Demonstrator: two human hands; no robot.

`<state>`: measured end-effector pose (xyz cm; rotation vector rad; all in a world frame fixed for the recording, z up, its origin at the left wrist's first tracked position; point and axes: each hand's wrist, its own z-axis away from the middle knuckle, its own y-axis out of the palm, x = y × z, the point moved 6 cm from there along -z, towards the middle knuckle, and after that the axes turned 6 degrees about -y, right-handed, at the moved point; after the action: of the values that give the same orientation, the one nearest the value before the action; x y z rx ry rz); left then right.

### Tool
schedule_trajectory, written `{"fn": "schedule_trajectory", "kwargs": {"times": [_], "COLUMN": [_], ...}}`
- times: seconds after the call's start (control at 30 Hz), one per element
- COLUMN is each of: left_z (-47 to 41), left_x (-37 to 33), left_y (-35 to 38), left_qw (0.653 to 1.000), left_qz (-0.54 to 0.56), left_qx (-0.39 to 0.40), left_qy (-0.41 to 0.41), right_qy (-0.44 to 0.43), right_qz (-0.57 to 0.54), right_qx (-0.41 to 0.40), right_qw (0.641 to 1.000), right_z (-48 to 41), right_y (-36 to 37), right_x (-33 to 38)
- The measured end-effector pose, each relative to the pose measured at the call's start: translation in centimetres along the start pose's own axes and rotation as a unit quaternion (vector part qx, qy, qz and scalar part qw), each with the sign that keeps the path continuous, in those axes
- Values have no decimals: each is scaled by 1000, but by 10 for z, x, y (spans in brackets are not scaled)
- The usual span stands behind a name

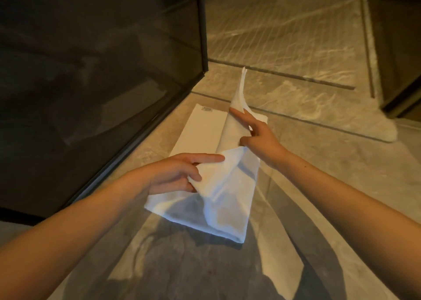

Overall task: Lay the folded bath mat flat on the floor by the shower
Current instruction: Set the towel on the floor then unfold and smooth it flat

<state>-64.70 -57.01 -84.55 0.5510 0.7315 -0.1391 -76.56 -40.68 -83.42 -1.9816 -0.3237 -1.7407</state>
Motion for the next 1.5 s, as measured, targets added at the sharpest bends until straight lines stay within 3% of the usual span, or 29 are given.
{"fn": "schedule_trajectory", "kwargs": {"times": [0.4,0.47,0.53,0.6,0.67,0.77,0.8,0.9,0.93,1.0,1.07,1.13,1.23,1.33,1.5], "left_z": [-109,-130,-153,-172,-187,-195,-194,-180,-175,-170,-174,-180,-176,-163,-161], "left_x": [0,9,22,34,46,62,61,30,17,4,11,30,44,36,34], "left_y": [120,141,156,168,179,185,185,168,156,128,100,76,54,41,36], "left_qw": [989,989,988,955,889,828,829,900,885,773,650,582,554,563,562], "left_qz": [-3,-25,-113,-295,-457,-559,-558,-419,-424,-562,-704,-774,-793,-782,-782], "left_qx": [127,125,77,13,-15,15,19,-36,-80,-170,-214,-219,-216,-188,-172], "left_qy": [-69,-79,-71,-27,31,42,43,120,176,242,189,117,134,191,210], "right_qy": [102,135,168,182,183,181,184,208,205,162,140,162,202,207,251], "right_qz": [89,99,95,107,124,169,199,357,407,458,463,452,478,521,551], "right_qx": [-110,-125,-144,-156,-155,-153,-155,-178,-190,-165,-89,-38,-20,-15,-28], "right_qw": [985,978,971,965,963,957,950,893,870,859,871,876,854,828,795], "right_z": [106,130,154,177,192,203,204,196,189,167,142,126,120,134,178], "right_y": [-144,-162,-176,-184,-187,-188,-190,-189,-184,-162,-131,-101,-73,-70,-105], "right_x": [-17,-34,-52,-67,-80,-91,-93,-92,-88,-78,-77,-85,-102,-115,-129]}}
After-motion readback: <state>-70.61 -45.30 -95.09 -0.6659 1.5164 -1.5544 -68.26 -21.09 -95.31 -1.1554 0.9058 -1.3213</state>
